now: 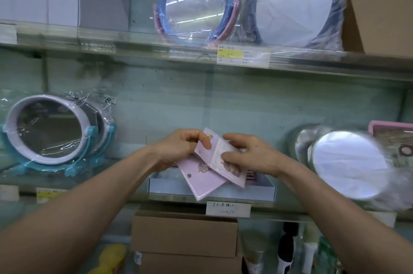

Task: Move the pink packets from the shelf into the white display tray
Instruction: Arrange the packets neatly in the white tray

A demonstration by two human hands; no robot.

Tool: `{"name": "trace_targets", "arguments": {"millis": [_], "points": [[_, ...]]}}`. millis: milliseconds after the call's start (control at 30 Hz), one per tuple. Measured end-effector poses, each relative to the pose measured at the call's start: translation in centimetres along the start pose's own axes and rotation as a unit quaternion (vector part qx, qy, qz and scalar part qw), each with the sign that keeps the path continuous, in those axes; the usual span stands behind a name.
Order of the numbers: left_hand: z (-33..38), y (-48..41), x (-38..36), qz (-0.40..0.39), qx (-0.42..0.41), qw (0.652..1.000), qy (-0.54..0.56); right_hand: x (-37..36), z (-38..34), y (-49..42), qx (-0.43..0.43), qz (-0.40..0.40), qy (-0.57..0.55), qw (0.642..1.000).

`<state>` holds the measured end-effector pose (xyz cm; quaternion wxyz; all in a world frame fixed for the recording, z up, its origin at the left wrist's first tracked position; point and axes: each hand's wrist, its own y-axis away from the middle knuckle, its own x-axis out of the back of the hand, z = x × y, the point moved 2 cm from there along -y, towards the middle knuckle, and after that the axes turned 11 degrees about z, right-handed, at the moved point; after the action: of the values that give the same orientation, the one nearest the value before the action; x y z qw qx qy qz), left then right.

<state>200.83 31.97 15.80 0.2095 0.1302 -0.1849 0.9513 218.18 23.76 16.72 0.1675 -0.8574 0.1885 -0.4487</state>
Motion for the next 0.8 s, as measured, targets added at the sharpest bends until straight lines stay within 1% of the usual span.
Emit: {"name": "trace_targets", "arguments": {"millis": [67, 133, 200, 267, 300, 333, 400, 467, 533, 600, 700, 800], "points": [[-0.3, 0.0, -0.3, 0.011, 0.001, 1.0, -0.003, -0.3, 0.2, -0.1, -0.02, -0.024, -0.001, 1.0], [-0.5, 0.0, -0.4, 0.03, -0.003, 1.0, 0.005, 0.1, 0.5, -0.1, -0.027, -0.007, 0.013, 1.0], [-0.4, -0.3, 0.1, 0.091, -0.003, 0.996, 0.007, 1.0, 0.9, -0.4, -0.041, 0.049, 0.04, 0.997], [-0.3, -0.7, 0.9, 0.174, 0.005, 0.985, 0.003, 2.1, 1.4, -0.4, -0.085, 0.114, 0.016, 0.99], [-0.3, -0.8, 1.2, 0.203, 0.016, 0.979, 0.009, 2.5, 1.6, -0.4, -0.111, 0.126, -0.013, 0.986], [-0.5, -0.9, 1.4, 0.218, 0.028, 0.975, 0.018, 2.7, 1.7, -0.2, -0.136, 0.115, -0.042, 0.983], [-0.9, -1.1, 1.5, 0.228, 0.048, 0.972, 0.034, 2.5, 1.9, 0.3, -0.18, 0.072, -0.079, 0.978], [-1.3, -1.1, 1.4, 0.233, 0.068, 0.969, 0.044, 2.1, 2.2, 0.6, -0.201, 0.071, -0.085, 0.973], [-1.5, -0.9, 1.2, 0.24, 0.08, 0.965, 0.064, 1.9, 2.5, 0.6, -0.202, 0.093, -0.058, 0.973], [-1.6, -0.9, 1.0, 0.241, 0.086, 0.963, 0.081, 1.7, 2.6, 0.7, -0.208, 0.087, -0.045, 0.973], [-1.8, -1.0, 0.8, 0.235, 0.091, 0.964, 0.086, 1.2, 2.3, 1.1, -0.231, 0.051, -0.085, 0.968], [-2.0, -0.9, 0.8, 0.227, 0.091, 0.966, 0.085, 0.5, 1.9, 1.4, -0.233, 0.009, -0.082, 0.969]]}}
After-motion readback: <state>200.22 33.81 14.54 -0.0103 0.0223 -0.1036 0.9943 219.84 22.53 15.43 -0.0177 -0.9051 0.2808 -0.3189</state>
